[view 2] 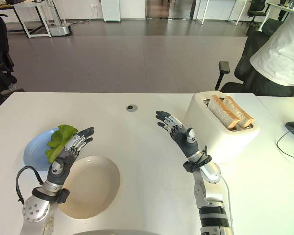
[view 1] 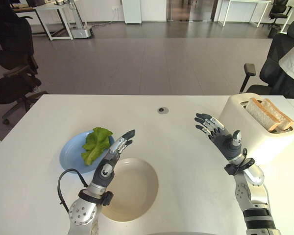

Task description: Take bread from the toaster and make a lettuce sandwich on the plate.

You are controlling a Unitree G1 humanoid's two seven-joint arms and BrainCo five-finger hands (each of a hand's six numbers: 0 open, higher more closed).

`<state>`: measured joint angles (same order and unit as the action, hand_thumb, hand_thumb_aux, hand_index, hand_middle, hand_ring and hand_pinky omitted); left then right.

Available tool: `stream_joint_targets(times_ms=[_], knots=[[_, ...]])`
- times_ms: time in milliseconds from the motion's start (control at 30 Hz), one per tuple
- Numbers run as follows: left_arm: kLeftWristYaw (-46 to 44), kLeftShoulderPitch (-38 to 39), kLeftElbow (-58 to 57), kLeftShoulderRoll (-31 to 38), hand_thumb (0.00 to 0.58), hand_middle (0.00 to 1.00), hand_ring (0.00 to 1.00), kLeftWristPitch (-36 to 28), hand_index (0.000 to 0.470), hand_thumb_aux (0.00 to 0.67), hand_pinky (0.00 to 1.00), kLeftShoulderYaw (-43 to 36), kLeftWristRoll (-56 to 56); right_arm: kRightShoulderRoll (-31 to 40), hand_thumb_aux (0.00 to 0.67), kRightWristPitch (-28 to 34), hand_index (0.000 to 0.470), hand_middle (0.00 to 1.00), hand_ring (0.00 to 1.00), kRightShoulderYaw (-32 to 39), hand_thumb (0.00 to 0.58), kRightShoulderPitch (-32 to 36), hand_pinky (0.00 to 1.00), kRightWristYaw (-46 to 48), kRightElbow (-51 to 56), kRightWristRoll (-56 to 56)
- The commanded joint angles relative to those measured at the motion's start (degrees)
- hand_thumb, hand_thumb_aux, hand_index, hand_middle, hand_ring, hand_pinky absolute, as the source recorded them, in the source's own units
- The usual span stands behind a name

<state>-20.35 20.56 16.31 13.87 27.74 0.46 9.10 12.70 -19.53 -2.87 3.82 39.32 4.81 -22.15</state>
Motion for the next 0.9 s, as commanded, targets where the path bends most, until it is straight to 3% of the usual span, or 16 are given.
stream_joint_targets(times_ms=[33,367,433,500,600,700,767,900], knots=[[-0.23,0.27,0.09,0.10,0.000,0.00,0.00,-0.35,0.000,0.000,0.00,-0.39,-0.41,0.16,0.000,0.60,0.000,0.00,0.00,-0.12,0.000,-0.20,0.00,0.32,-0.50,-0.33],[-0.25,0.39,0.19,-0.01,0.000,0.00,0.00,-0.39,0.000,0.000,0.00,-0.56,-0.59,0.47,0.000,2.59,0.000,0.00,0.00,0.98,0.000,-1.01,0.00,0.94,-1.44,0.46],[-0.39,-0.08,-0.04,-0.02,0.000,0.00,0.00,-0.58,0.000,0.000,0.00,-0.84,-0.61,1.07,0.000,2.65,0.000,0.00,0.00,0.82,0.000,-2.57,0.00,-0.25,-5.73,1.38],[-0.80,-1.12,-0.46,0.15,0.000,0.00,0.00,-1.05,0.000,0.000,0.00,-1.27,-0.45,3.34,0.000,5.20,0.000,0.00,0.00,-3.13,0.000,-2.85,0.00,-2.79,-14.57,-1.86],[-0.98,-2.02,-1.23,0.02,0.000,0.00,0.00,-1.14,0.000,0.000,0.00,-1.84,-0.68,12.16,0.000,10.12,0.000,0.00,0.00,-17.02,0.000,4.10,0.00,-10.19,-20.61,-6.51],[-0.43,-2.21,-1.68,-0.55,0.000,0.00,0.00,-0.83,0.000,0.000,0.00,-2.25,-1.34,21.79,0.000,10.61,0.000,0.00,0.00,-24.89,0.000,9.76,0.00,-14.91,-13.84,0.83],[-0.17,-2.30,-1.78,-0.77,0.000,0.00,0.00,-0.74,0.000,0.000,0.00,-2.55,-1.74,26.80,0.000,9.91,0.000,0.00,0.00,-25.55,0.000,10.21,0.00,-16.52,-9.29,8.00],[-0.17,-3.09,-2.43,-0.93,0.000,0.00,0.00,-0.71,0.000,0.000,0.00,-2.90,-2.03,36.98,0.000,1.18,0.000,0.00,0.00,-21.72,0.000,7.20,0.00,-24.71,5.03,31.96]])
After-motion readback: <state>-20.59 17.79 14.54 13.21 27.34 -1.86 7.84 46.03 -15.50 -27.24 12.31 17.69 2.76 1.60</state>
